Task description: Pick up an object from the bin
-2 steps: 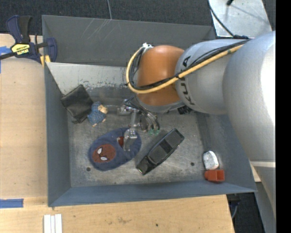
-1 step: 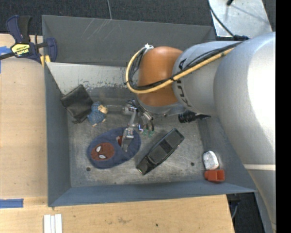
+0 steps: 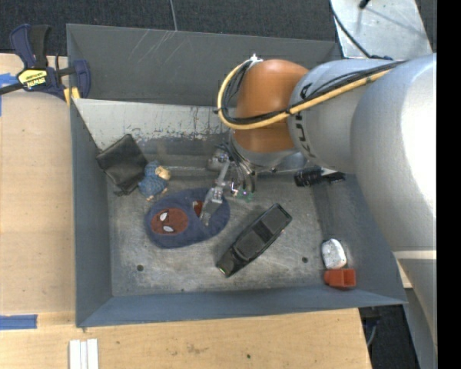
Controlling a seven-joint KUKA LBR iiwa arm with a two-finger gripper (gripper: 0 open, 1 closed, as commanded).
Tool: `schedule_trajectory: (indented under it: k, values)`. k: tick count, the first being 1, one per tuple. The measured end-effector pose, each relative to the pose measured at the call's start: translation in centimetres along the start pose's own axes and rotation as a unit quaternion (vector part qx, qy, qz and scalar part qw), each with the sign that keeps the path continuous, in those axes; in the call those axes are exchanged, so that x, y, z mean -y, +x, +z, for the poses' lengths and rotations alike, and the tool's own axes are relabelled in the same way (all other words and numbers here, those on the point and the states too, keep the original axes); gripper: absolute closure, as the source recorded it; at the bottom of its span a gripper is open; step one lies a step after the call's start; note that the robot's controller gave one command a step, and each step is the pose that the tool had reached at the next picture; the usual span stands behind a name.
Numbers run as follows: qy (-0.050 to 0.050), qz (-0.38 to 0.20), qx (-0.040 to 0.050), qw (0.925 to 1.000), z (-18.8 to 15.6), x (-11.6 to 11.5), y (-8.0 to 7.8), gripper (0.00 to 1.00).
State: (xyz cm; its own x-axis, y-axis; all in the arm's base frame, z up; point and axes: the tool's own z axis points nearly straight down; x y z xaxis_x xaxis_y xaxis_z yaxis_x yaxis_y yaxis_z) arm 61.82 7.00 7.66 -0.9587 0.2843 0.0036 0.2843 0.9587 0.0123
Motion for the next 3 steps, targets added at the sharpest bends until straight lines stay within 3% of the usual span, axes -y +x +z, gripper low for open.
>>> schedule_trajectory:
  k: [1,2,3]
  values:
    - [0.007,-0.18,0.0073,0.9836,0.0,-4.8,0.7,0.0]
    - [0.003,-0.338,0.0066,0.9411,-0.1,-1.6,0.5,0.0]
    - [0.005,-0.338,0.0013,0.9411,-0.3,-1.4,0.5,1.0]
